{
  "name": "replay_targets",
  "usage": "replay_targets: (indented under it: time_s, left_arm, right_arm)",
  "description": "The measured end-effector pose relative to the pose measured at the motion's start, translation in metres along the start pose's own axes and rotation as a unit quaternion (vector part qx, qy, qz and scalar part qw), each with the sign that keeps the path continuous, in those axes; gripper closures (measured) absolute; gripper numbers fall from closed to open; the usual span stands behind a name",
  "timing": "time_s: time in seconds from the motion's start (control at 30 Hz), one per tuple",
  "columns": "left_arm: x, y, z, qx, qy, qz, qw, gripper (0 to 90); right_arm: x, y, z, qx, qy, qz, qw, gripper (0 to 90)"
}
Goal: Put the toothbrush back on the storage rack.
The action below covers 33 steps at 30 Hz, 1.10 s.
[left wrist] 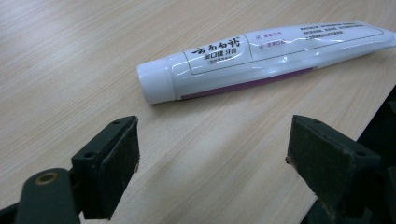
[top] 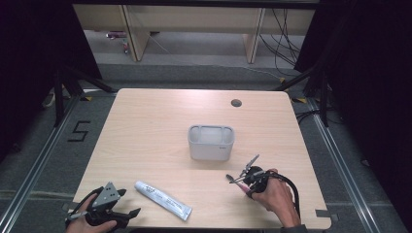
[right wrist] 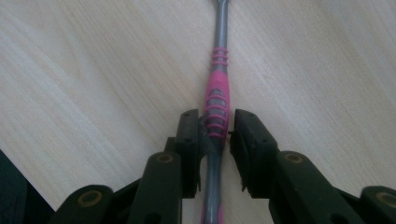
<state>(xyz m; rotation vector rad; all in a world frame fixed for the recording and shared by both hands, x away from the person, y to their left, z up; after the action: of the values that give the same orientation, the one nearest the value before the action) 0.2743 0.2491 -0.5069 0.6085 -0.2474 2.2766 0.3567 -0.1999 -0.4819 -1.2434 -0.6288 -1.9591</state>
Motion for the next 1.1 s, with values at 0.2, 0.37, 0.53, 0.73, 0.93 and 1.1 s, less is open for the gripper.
replay_targets:
  time_s: [0.2, 0.37, 0.53, 0.73, 0.93, 1.1]
  left_arm:
    - [0.0, 0.0, 0.0, 0.002, 0.001, 0.002, 1.0, 16.2]
    - [-0.001, 0.0, 0.0, 0.0, 0.0, 0.002, 1.0, 16.2]
    - [-0.001, 0.0, 0.0, 0.001, 0.003, 0.002, 1.0, 16.2]
    - [-0.001, 0.001, 0.0, 0.004, 0.003, -0.002, 1.0, 16.2]
    - [-0.001, 0.002, 0.0, 0.008, 0.009, -0.003, 0.9999, 16.2]
    - [-0.001, 0.0, 0.0, -0.001, 0.003, 0.001, 1.0, 16.2]
  right_arm:
    - [-0.004, 0.0, 0.004, 0.004, -0.018, 0.002, 0.9998, 75.2]
    - [-0.006, 0.003, 0.004, 0.01, -0.031, -0.006, 0.9995, 77.6]
    - [-0.006, 0.003, 0.007, 0.011, -0.045, -0.008, 0.9989, 78.4]
    - [-0.008, 0.003, 0.009, 0.019, -0.046, -0.008, 0.9987, 78.7]
    - [-0.006, 0.001, 0.01, 0.025, -0.045, -0.012, 0.9986, 78.8]
    - [0.007, -0.002, 0.012, 0.029, -0.008, -0.028, 0.9992, 78.9]
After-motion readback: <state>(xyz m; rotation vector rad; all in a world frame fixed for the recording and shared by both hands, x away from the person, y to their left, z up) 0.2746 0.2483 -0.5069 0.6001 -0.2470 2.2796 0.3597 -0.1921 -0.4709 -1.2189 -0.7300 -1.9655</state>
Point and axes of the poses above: each handheld gripper's, and its own axes: x roughly backward along the jaws, z roughly out of its top, y roughly to its right, the point moved 1 cm from there along -x, roughly forward along the jaws, and after that the axes turned 14 degrees about y, right-handed, at the moved point
